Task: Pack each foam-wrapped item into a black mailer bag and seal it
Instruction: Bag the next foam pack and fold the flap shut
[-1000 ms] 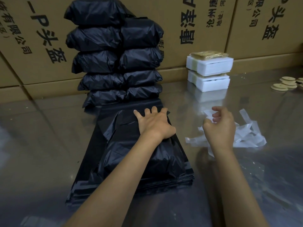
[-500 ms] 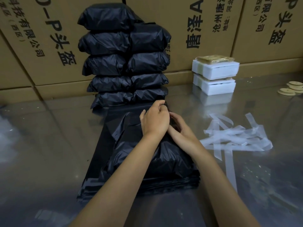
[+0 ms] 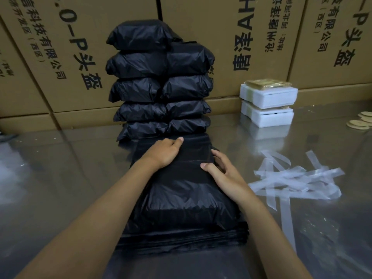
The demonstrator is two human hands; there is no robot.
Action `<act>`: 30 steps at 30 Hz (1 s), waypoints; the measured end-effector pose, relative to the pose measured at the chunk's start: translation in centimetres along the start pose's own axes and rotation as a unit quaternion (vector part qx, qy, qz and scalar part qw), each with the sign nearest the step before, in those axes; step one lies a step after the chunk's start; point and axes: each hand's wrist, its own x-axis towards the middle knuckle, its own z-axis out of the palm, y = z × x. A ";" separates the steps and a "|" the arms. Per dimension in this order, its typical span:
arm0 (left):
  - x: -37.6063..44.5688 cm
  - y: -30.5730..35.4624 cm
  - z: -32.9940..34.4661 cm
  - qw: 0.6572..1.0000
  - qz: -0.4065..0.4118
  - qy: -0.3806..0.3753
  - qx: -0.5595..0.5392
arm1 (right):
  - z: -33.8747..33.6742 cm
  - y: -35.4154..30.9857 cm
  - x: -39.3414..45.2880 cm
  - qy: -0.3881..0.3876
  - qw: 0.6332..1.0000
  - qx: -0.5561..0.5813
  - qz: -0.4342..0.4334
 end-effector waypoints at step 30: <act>-10.9 -7.3 2.3 0.979 -0.026 0.093 -0.181 | -2.9 -2.3 -2.2 0.019 0.960 -0.273 0.052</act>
